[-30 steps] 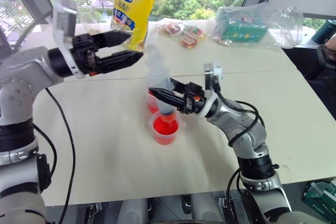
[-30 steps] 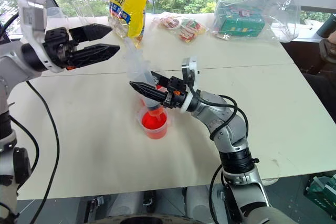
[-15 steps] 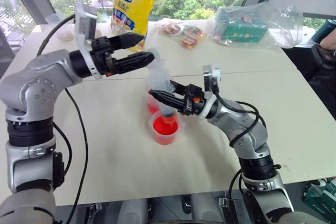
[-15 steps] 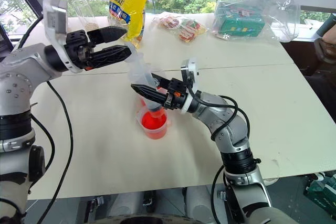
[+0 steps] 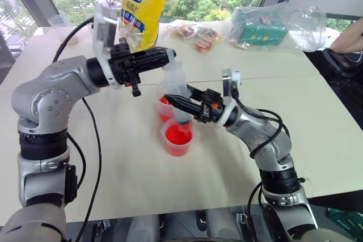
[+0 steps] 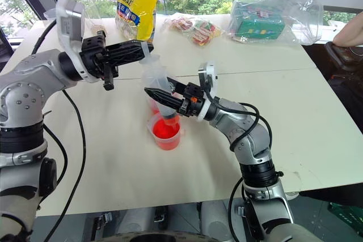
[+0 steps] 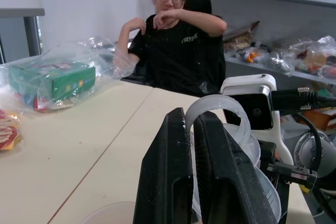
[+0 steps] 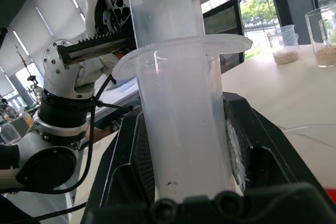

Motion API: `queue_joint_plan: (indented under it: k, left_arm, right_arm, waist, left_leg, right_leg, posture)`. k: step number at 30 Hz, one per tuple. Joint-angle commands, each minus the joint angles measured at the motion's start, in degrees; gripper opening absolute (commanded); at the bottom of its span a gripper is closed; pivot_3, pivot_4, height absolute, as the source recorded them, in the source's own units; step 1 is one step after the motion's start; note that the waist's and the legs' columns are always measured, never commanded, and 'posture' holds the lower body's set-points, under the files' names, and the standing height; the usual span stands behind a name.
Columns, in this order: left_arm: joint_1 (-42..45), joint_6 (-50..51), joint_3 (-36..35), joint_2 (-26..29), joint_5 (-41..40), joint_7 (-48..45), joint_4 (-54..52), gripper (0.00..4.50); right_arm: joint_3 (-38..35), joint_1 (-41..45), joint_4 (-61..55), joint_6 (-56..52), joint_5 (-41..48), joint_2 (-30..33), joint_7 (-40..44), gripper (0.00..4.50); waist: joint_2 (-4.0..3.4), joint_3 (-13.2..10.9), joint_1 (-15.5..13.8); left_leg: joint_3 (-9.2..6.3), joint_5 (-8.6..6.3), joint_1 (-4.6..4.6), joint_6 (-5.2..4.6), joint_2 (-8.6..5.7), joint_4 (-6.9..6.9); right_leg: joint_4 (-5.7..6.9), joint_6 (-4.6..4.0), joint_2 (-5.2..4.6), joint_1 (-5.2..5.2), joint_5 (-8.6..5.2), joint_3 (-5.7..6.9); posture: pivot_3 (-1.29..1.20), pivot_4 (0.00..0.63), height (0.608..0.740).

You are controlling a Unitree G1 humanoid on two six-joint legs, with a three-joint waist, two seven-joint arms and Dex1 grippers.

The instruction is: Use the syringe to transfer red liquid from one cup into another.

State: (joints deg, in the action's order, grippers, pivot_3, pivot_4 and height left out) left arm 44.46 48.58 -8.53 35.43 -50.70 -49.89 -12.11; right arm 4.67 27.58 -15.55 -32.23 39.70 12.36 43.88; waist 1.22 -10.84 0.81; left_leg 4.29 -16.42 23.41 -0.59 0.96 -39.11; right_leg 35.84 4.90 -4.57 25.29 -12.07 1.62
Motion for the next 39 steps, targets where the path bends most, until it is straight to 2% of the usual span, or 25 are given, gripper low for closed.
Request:
queue_joint_plan:
  k: [1,22,30,33,39]
  left_arm:
    - [-0.92,0.42,2.51,0.01,-0.25,-1.55,-2.66,0.12]
    - [-3.29,0.60,4.95,0.51,0.69,-3.81,-4.48,0.12]
    - [-1.49,2.10,2.42,2.40,0.76,-2.50,-1.17,0.12]
    - [-0.84,2.40,0.06,4.38,0.20,-2.63,0.13,1.02]
    - [-1.15,2.89,-3.90,8.05,-0.20,-2.89,1.26,3.82]
  right_arm:
    - [-1.19,3.87,-4.58,-0.38,3.32,-1.11,-1.04,1.44]
    - [-4.12,8.28,-6.03,-3.89,9.37,-2.79,-7.03,1.44]
    - [-3.97,7.60,-5.97,-5.11,10.53,-2.51,-7.15,1.44]
    - [-3.55,6.73,-5.80,-5.44,10.50,-2.28,-6.90,1.44]
    - [-3.84,5.87,-5.62,-5.94,11.03,-1.66,-7.02,1.44]
  waist:
    - [0.00,0.00,0.00]
    - [0.00,0.00,0.00]
    - [0.00,0.00,0.01]
    - [0.00,0.00,0.05]
    - [0.00,0.00,0.12]
  left_leg:
    - [0.00,0.00,0.00,0.00,0.00,0.00]
    - [0.00,0.00,0.00,-0.01,0.00,0.00]
    - [-0.01,0.00,0.00,-0.01,0.00,0.00]
    - [-0.01,0.00,0.00,0.00,0.00,0.00]
    - [-0.01,0.00,0.01,-0.01,0.00,0.00]
  right_leg:
    - [0.00,0.01,0.00,0.00,0.00,0.00]
    - [0.00,0.05,0.00,0.00,0.03,0.00]
    - [0.00,0.07,0.00,0.00,0.04,0.00]
    - [0.00,0.07,0.00,0.00,0.04,0.00]
    - [0.00,0.07,0.00,0.01,0.04,0.00]
  posture:
    - [0.00,0.150,0.740]
    - [0.00,0.150,0.740]
    - [0.00,0.150,0.740]
    - [0.00,0.150,0.740]
    - [0.00,0.150,0.740]
